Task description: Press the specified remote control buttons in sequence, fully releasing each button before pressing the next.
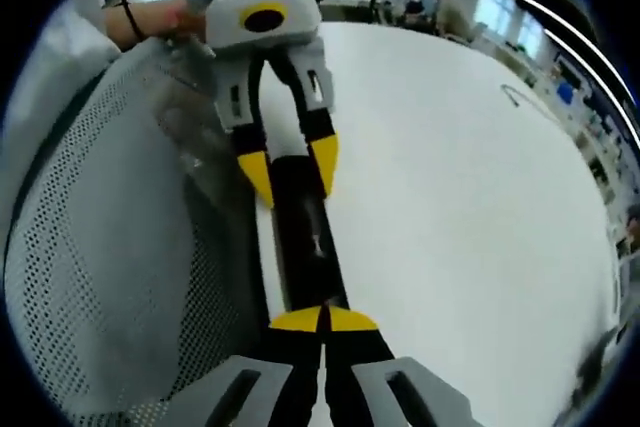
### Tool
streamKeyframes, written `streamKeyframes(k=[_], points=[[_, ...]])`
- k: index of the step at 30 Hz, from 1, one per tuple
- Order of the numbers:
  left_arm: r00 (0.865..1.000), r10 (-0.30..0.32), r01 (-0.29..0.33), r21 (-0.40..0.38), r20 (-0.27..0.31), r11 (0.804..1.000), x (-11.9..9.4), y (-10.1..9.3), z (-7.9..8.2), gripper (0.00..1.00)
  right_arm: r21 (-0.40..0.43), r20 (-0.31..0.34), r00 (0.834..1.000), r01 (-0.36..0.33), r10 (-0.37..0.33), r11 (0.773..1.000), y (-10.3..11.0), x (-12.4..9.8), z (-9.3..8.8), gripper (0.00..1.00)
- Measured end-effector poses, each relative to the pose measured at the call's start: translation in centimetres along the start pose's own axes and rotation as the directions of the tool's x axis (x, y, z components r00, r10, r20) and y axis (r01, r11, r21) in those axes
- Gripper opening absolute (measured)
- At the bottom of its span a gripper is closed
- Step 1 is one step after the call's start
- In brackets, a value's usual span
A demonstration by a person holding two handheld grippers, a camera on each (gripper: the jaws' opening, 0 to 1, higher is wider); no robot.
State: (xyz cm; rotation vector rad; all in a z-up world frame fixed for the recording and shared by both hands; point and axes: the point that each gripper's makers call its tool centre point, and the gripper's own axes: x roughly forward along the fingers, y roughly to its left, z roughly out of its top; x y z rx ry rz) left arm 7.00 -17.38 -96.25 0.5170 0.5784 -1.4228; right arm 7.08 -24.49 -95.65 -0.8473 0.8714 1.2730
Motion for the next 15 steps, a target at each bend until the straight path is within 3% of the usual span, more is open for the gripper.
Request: streamKeyframes(k=[5, 11, 15], points=[[1.000, -0.002, 0.002, 0.001, 0.002, 1.000, 0.01, -0.04, 0.04, 0.24, 0.001, -0.013, 1.000, 0.005, -0.005, 1.000, -0.03, 0.03, -0.01, 0.00], [1.000, -0.002, 0.002, -0.001, 0.004, 1.000, 0.03, -0.07, 0.02, 0.24, 0.139, 0.085, 0.996, -0.023, 0.011, 0.990, -0.10, -0.17, 0.05, 0.00], [1.000, -0.001, 0.001, -0.001, 0.004, 1.000, 0.01, -0.11, 0.01, 0.24, 0.123, 0.083, 0.996, -0.027, 0.017, 0.992, 0.10, -0.23, 0.31, 0.00]])
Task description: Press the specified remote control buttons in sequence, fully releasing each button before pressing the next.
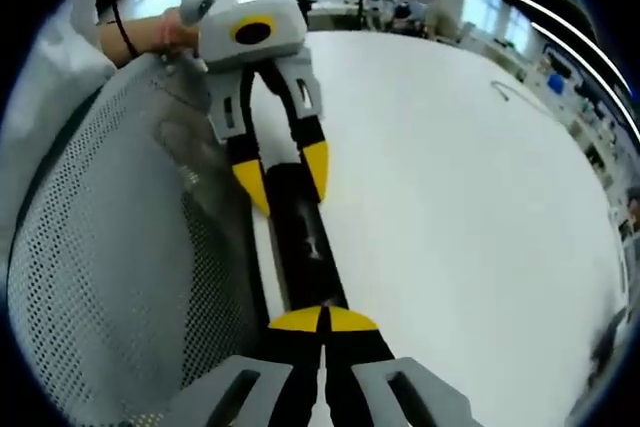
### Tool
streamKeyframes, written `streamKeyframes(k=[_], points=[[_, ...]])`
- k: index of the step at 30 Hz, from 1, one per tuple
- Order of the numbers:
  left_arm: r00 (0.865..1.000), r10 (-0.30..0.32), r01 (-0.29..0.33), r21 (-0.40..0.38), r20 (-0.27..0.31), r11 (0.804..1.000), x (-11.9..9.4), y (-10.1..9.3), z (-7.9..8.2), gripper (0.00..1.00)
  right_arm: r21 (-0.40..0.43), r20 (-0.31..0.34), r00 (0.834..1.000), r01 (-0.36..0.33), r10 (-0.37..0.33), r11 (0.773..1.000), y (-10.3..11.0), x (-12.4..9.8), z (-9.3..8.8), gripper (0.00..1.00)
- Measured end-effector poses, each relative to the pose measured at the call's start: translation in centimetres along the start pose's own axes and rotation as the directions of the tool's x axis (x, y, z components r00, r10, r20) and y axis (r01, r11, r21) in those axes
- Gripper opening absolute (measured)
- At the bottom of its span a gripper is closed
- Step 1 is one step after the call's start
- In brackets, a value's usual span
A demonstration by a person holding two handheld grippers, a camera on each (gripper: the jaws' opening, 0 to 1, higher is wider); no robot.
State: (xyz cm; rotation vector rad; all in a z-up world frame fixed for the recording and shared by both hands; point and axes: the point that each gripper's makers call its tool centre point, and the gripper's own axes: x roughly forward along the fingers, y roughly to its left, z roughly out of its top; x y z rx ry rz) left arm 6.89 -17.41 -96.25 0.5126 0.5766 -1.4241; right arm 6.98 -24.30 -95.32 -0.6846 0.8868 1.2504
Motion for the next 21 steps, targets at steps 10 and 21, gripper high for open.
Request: streamKeyframes(k=[10, 21], points=[[1.000, 0.000, 0.000, 0.000, 0.000, 1.000, -0.02, -0.02, 0.00, 0.24, -0.064, -0.021, 1.000, -0.018, 0.016, 0.998, 0.26, 0.51, 0.59, 0.00], [1.000, -0.001, 0.001, 0.001, -0.004, 1.000, 0.00, -0.05, 0.02, 0.24, -0.145, -0.084, 0.996, -0.026, 0.014, 0.989, 0.18, 0.83, 0.72, 0.00]])
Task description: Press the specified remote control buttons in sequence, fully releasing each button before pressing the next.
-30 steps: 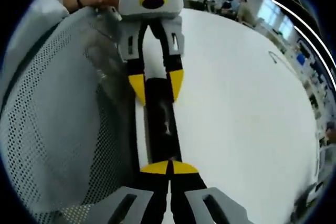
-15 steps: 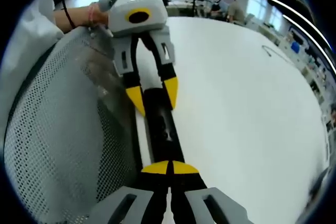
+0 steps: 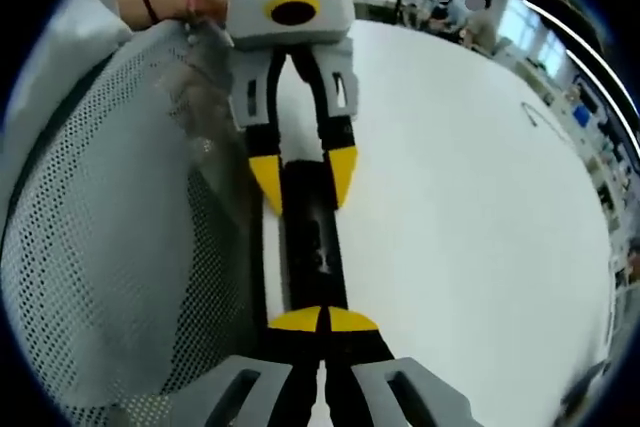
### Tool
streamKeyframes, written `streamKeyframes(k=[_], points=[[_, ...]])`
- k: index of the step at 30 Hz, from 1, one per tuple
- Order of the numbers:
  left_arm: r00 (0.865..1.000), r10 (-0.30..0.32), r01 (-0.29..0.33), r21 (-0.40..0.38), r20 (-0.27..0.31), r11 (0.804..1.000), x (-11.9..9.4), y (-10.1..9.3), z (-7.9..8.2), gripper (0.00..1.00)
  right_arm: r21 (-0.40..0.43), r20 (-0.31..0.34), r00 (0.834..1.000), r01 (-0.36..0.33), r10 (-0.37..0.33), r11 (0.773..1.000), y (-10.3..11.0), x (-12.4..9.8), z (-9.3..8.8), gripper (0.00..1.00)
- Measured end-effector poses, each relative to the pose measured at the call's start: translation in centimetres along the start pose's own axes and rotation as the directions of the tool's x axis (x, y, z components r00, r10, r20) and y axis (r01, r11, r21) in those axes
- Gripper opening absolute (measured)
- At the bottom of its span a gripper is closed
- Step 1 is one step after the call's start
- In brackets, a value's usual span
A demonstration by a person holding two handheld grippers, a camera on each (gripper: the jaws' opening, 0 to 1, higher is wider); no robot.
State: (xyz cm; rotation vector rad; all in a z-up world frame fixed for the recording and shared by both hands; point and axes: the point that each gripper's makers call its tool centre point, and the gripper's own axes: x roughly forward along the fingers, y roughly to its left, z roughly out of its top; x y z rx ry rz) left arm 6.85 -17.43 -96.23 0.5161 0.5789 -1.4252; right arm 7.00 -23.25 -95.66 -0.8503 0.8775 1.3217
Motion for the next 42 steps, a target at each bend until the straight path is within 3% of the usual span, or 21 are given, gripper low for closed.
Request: streamKeyframes(k=[5, 8, 11, 15, 26, 33, 36, 42], points=[[1.000, 0.001, -0.001, 0.005, -0.004, 1.000, 0.01, 0.04, 0.01, 0.24, 0.043, 0.037, 0.999, -0.001, -0.001, 0.999, -0.08, -0.12, -0.06, 0.00], [1.000, 0.002, -0.002, 0.002, -0.002, 1.000, 0.00, 0.05, 0.01, 0.24, 0.130, 0.091, 0.996, -0.024, 0.012, 0.991, 0.08, -0.29, 0.09, 0.00], [1.000, 0.002, -0.002, 0.001, -0.001, 1.000, 0.00, 0.07, 0.02, 0.24, 0.111, 0.095, 0.995, -0.015, 0.005, 0.994, 0.36, -0.30, 0.10, 0.01], [1.000, 0.000, 0.000, 0.003, 0.001, 1.000, 0.06, 0.01, 0.11, 0.24, 0.074, 0.081, 0.996, 0.022, -0.028, 0.997, 0.18, -0.12, 0.40, 0.05], [1.000, -0.002, 0.002, 0.003, 0.000, 1.000, 0.00, -0.02, 0.08, 0.24, 0.027, 0.018, 1.000, -0.024, 0.024, 0.999, 0.37, 0.11, 0.44, 0.04], [1.000, -0.002, 0.002, 0.001, 0.002, 1.000, 0.02, 0.00, 0.01, 0.24, 0.068, -0.063, 0.996, -0.057, 0.061, 0.996, 0.16, 0.36, 0.39, 0.04], [1.000, -0.002, 0.002, 0.000, 0.002, 1.000, 0.01, 0.00, 0.04, 0.24, 0.098, -0.045, 0.995, -0.085, 0.090, 0.992, 0.07, 0.30, 0.25, 0.04], [1.000, -0.003, 0.003, 0.000, 0.002, 1.000, 0.07, 0.03, 0.04, 0.24, 0.041, -0.039, 0.997, -0.069, 0.071, 0.997, 0.38, 0.22, 0.15, 0.04]])
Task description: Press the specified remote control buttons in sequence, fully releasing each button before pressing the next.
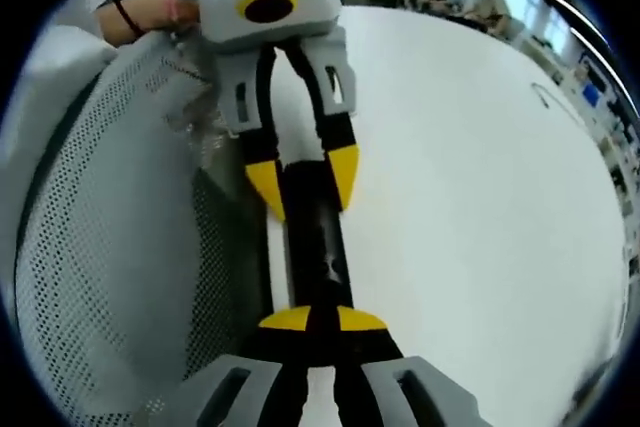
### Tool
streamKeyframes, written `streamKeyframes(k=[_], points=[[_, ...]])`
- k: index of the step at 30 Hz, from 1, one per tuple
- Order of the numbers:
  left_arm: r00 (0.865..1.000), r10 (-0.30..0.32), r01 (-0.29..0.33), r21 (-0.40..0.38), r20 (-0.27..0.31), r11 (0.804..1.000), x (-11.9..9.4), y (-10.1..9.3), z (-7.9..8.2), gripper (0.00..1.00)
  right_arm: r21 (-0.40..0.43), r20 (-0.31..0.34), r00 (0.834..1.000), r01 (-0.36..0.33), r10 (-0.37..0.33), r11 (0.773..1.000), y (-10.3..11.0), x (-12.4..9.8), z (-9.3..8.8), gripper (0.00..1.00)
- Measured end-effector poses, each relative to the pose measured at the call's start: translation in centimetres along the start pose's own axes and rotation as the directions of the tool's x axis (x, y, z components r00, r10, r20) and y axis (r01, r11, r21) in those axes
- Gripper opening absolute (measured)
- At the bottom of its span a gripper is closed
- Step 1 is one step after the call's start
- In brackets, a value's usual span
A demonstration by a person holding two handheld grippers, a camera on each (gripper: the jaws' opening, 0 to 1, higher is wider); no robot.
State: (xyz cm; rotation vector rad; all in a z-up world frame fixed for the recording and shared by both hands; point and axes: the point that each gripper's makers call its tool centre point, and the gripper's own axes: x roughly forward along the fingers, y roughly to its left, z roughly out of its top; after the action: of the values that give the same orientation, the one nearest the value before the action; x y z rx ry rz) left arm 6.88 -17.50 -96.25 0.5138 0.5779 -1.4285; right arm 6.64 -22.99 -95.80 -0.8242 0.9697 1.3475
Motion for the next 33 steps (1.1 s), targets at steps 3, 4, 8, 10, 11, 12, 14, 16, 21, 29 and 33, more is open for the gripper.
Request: streamKeyframes(k=[3, 4, 8, 10, 11, 12, 14, 16, 21, 29, 33], points=[[1.000, 0.001, -0.001, -0.003, 0.002, 1.000, 0.0, 0.0, 0.0, 0.24, -0.032, 0.076, 0.997, 0.036, -0.034, 0.999, -0.1, -0.1, 0.2, 0.04], [1.000, 0.001, -0.001, -0.003, 0.002, 1.000, 0.0, 0.0, 0.0, 0.24, -0.039, 0.097, 0.994, 0.055, -0.051, 0.998, -0.1, -0.1, 0.2, 0.04], [1.000, 0.000, 0.000, -0.002, 0.002, 1.000, 0.0, 0.0, 0.0, 0.24, -0.038, 0.131, 0.987, 0.095, -0.089, 0.995, -0.2, -0.2, 0.2, 0.09], [1.000, -0.001, 0.001, 0.000, 0.002, 1.000, 0.0, 0.0, 0.0, 0.24, -0.010, 0.133, 0.988, 0.084, -0.082, 0.996, -0.7, -0.3, 0.2, 0.12], [1.000, -0.001, 0.001, -0.001, 0.002, 1.000, 0.0, 0.0, 0.0, 0.24, -0.001, 0.136, 0.990, 0.035, -0.035, 0.999, -0.2, -0.2, 0.2, 0.10], [1.000, -0.002, 0.002, -0.001, 0.002, 1.000, 0.0, 0.0, 0.0, 0.24, -0.012, 0.136, 0.990, 0.032, -0.030, 0.999, -0.2, -0.2, 0.3, 0.09], [1.000, -0.001, 0.001, 0.000, 0.001, 1.000, 0.0, 0.0, 0.0, 0.24, -0.088, 0.120, 0.992, 0.036, -0.026, 0.995, -0.3, -0.1, 0.4, 0.08], [1.000, -0.001, 0.001, 0.000, 0.001, 1.000, 0.0, 0.0, 0.0, 0.24, -0.092, 0.108, 0.994, 0.035, -0.025, 0.995, -0.1, 0.0, 0.6, 0.08], [1.000, -0.002, 0.002, 0.001, -0.001, 1.000, 0.0, 0.0, 0.0, 0.24, -0.201, 0.052, 0.999, 0.011, -0.001, 0.980, 0.1, 0.1, 0.7, 0.07], [1.000, -0.004, 0.004, 0.001, 0.000, 1.000, 0.1, 0.0, 0.1, 0.25, -0.136, -0.088, 0.995, -0.063, 0.051, 0.989, 0.0, 0.6, 1.0, 0.06], [1.000, -0.004, 0.004, 0.000, 0.003, 1.000, 0.1, 0.0, 0.1, 0.25, -0.135, -0.095, 0.994, -0.059, 0.047, 0.989, -0.1, 0.6, 0.9, 0.06]])
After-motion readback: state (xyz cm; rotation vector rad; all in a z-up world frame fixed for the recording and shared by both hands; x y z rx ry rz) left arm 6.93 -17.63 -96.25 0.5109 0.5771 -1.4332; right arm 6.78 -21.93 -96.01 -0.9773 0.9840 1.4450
